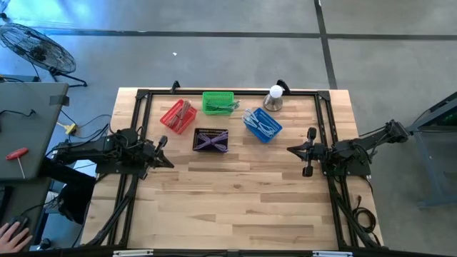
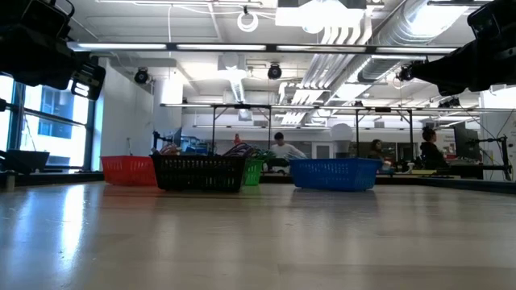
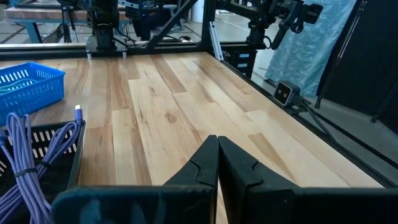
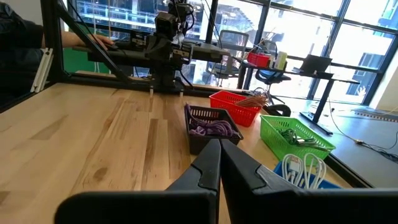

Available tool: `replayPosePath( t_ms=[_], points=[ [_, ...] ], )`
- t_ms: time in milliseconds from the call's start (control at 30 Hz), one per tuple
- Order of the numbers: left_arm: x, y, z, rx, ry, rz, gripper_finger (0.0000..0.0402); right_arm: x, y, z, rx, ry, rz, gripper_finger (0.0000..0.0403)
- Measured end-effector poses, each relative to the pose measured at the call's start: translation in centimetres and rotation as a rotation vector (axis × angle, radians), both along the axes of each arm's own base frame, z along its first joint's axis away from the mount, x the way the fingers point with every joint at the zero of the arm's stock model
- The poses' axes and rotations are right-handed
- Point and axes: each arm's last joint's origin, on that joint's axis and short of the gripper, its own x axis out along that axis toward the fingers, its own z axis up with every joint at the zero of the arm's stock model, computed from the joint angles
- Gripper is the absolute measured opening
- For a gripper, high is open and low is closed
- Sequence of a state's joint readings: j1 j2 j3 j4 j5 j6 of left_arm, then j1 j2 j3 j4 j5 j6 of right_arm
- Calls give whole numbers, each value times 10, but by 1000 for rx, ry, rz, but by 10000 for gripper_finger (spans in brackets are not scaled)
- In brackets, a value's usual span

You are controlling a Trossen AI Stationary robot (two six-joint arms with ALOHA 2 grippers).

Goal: Pick & Place USB Port
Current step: Return to Home Position

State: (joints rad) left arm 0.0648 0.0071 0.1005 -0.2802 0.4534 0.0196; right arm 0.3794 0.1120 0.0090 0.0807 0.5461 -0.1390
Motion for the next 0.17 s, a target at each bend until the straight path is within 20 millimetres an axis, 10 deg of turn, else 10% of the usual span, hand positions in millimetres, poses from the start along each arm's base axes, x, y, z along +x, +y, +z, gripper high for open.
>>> replayPosePath(
  t_ms=[167],
  points=[
    [0,0,0,0,0,1,0,0,0,0,0,0,0,2]
  ],
)
